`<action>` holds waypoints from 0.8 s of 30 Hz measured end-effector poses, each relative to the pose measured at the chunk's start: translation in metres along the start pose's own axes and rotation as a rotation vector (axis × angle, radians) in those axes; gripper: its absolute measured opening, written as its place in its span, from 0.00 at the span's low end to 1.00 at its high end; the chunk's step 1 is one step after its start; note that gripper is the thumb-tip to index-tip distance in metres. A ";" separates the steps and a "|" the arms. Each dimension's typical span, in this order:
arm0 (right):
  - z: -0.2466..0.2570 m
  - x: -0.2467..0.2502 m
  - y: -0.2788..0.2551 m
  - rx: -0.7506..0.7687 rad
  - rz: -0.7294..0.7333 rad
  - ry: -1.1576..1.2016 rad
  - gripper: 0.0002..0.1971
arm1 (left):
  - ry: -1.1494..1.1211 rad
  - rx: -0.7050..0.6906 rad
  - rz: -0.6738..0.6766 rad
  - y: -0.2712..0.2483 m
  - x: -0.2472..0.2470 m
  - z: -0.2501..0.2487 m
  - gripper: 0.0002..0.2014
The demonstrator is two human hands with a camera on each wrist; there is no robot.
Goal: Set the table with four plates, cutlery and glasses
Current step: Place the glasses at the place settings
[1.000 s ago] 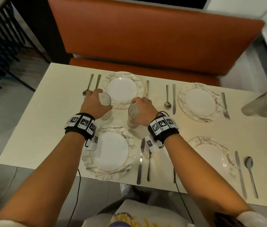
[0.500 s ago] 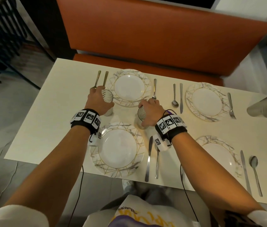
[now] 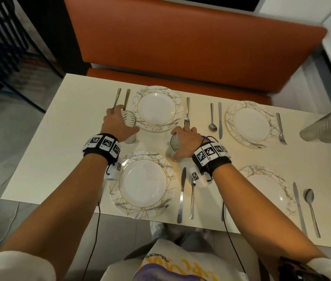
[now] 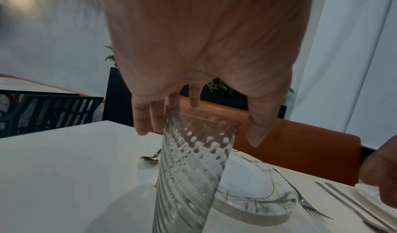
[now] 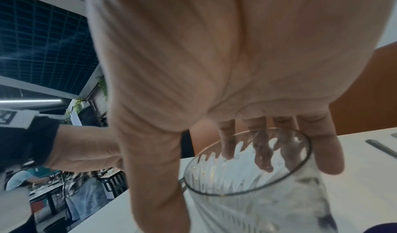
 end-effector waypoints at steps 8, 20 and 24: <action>-0.024 0.028 -0.023 0.084 -0.135 0.206 0.47 | 0.095 -0.139 -0.175 -0.021 0.018 -0.037 0.47; -0.164 0.081 -0.119 0.041 -0.687 0.507 0.16 | 0.027 -0.502 -0.022 -0.092 -0.064 -0.217 0.23; -0.250 0.082 -0.158 -0.061 -0.807 0.519 0.10 | 0.045 -0.595 0.099 -0.125 -0.121 -0.298 0.17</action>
Point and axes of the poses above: each hand's wrist, its own y-axis towards the middle knuckle, its own x-axis out of the back of the hand, z = x × y, the point moved 4 cm from there along y, towards the middle knuckle, and after that the axes turned 9 degrees about x, right-handed, at the moved point
